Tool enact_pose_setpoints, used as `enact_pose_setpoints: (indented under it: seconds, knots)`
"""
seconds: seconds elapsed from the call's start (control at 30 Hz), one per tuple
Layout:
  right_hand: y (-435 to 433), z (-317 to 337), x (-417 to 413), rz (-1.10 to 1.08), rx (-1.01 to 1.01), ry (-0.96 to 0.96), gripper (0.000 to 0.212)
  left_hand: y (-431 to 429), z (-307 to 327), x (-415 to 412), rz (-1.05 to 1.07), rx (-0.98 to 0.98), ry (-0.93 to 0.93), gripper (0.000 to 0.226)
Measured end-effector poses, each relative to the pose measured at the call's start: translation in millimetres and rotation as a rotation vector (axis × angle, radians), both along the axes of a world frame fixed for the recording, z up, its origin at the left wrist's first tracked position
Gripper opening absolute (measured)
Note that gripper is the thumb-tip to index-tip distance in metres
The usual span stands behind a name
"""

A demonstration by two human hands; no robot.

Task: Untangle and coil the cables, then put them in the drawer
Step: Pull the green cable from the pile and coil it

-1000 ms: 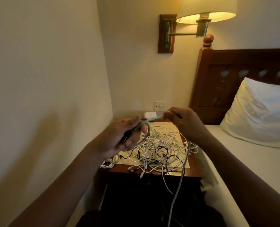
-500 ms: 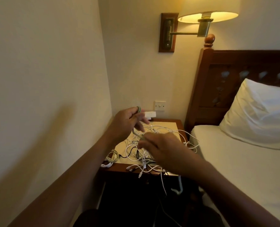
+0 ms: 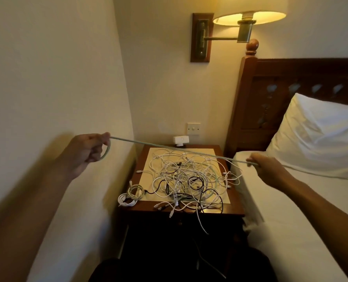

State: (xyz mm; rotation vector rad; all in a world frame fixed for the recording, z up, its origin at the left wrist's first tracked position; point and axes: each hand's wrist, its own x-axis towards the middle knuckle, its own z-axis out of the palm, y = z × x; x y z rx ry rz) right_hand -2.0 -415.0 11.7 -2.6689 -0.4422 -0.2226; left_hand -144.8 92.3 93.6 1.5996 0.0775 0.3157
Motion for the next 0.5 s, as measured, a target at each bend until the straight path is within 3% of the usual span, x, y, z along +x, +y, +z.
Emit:
enact_pose_setpoints:
  seconds: [0.17, 0.27, 0.37, 0.43, 0.5]
  knots:
    - [-2.5, -32.9, -20.8, 0.031, -0.113, 0.254, 0.02, -12.8, -15.2, 18.5, 0.131, -0.15, 0.035, 0.031]
    - [8.5, -24.2, -29.6, 0.182, -0.25, 0.505, 0.006, -38.7, -1.9, 19.8, 0.007, -0.17, 0.092, 0.033]
    - [30.6, 10.5, -44.1, 0.324, -0.253, 0.59, 0.046, -79.1, 24.7, 6.1, -0.262, -0.059, 0.164, 0.036]
    - [62.2, 42.2, -62.9, 0.392, -0.04, 0.521, 0.078, -111.3, 37.3, -2.4, -0.426, 0.031, 0.202, 0.036]
    - [99.2, 66.6, -84.1, 0.495, 0.202, 0.395, 0.079, -139.0, 41.6, -4.3, -0.518, 0.029, 0.232, 0.036]
